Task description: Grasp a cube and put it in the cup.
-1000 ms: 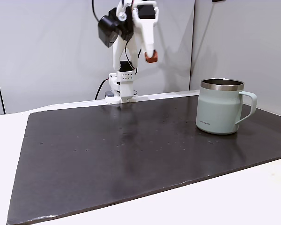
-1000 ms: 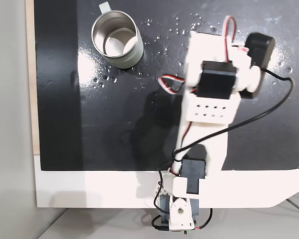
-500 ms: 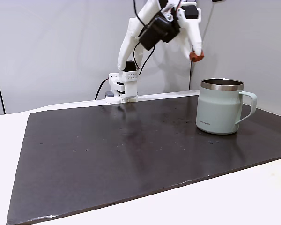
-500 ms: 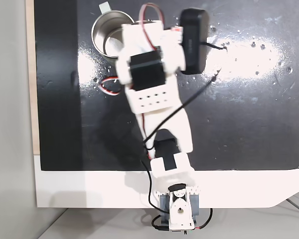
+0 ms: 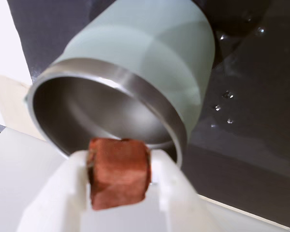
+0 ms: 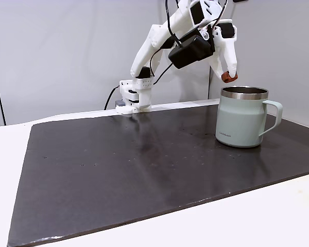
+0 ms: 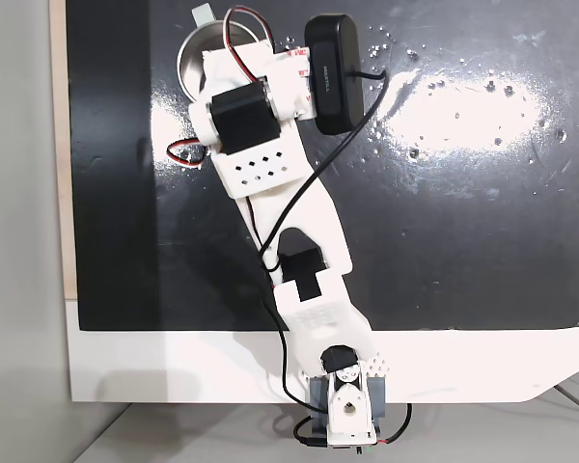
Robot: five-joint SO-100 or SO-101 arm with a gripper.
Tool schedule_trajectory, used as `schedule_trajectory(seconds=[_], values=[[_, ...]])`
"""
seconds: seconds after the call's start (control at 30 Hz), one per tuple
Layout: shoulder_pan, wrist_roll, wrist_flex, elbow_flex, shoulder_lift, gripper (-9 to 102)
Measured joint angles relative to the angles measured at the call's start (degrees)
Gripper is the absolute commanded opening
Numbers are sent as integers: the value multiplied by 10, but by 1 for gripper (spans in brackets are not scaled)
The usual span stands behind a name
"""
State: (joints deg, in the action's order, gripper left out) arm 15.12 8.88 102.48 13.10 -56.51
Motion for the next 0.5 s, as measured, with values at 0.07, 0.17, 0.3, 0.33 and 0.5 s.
schedule_trajectory(seconds=[0.07, 0.17, 0.3, 0.33, 0.5], values=[[0, 0, 0, -14, 8, 2], [2, 0, 0, -31, 21, 2], [5, 0, 0, -39, 36, 4], [6, 0, 0, -44, 40, 8], [11, 0, 0, -90, 65, 27]])
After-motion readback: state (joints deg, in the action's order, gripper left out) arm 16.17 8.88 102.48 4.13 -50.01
